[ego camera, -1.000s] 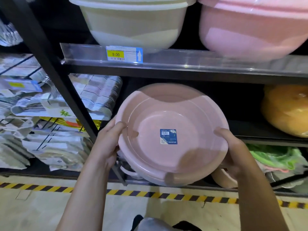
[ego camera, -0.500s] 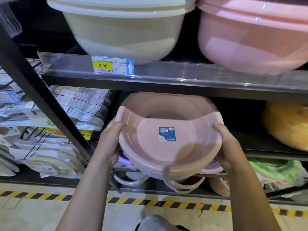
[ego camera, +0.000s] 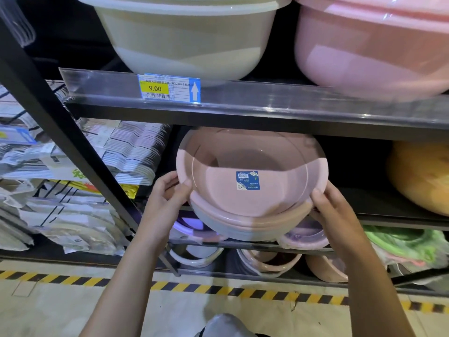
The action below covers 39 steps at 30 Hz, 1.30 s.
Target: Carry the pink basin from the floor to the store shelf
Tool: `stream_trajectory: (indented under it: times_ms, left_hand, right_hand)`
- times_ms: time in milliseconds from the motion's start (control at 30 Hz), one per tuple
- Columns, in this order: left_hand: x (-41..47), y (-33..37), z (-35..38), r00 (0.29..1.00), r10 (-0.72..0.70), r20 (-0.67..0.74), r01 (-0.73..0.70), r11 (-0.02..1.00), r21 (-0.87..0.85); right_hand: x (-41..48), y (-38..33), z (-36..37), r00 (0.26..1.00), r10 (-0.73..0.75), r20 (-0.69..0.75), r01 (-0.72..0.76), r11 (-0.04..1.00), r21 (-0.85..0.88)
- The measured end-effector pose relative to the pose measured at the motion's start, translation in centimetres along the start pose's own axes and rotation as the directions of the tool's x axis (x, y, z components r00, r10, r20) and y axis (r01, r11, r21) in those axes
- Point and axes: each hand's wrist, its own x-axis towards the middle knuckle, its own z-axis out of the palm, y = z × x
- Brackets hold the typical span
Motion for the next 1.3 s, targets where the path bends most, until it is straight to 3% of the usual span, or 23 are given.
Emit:
stream_trajectory:
  times_ms: [133,267,500,633,800,1033,1300]
  left_hand:
    - [-2.5,-1.0,-0.7,0.951,0.104,0.293,-0.156,0.974,0.163]
    - [-2.8,-1.4,0.0,0.965,0.127,0.230,-0.202,0.919,0.339]
    - [-1.1,-1.9,0.5,0.966,0.175,0.192,-0.239,0.884,0.401]
    - [0.3,-2.1,1.3,0.969,0.180,0.167,-0.228,0.910,0.345]
    - [2.1,-1.7,3.0,0.970,0.223,0.098,-0.243,0.852,0.463]
    - [5.4,-0.5,4.8,0.961,0.257,0.106,-0.258,0.683,0.684]
    - [5.9,-1.3,4.6,0.938,0.307,0.164,-0.290,0.428,0.856]
  right_hand:
    - [-1.2,0.5,-0.5,0.990,-0.004,0.144,0.014,0.997,-0.071]
    - [-1.4,0.3,0.6,0.993,-0.023,0.115,0.048,0.975,-0.219]
    - [0.4,1.2,0.8,0.998,-0.046,0.042,0.056,0.958,-0.280]
    - [1.9,1.2,1.1,0.996,-0.090,0.008,0.088,0.950,-0.300]
    - [4.1,1.2,1.8,0.992,-0.095,-0.079,0.066,0.946,-0.316]
    - [6.9,0.1,3.4,0.976,-0.145,-0.164,0.042,0.859,-0.511]
    - [6.7,0.8,2.8,0.983,-0.172,-0.068,0.049,0.597,-0.801]
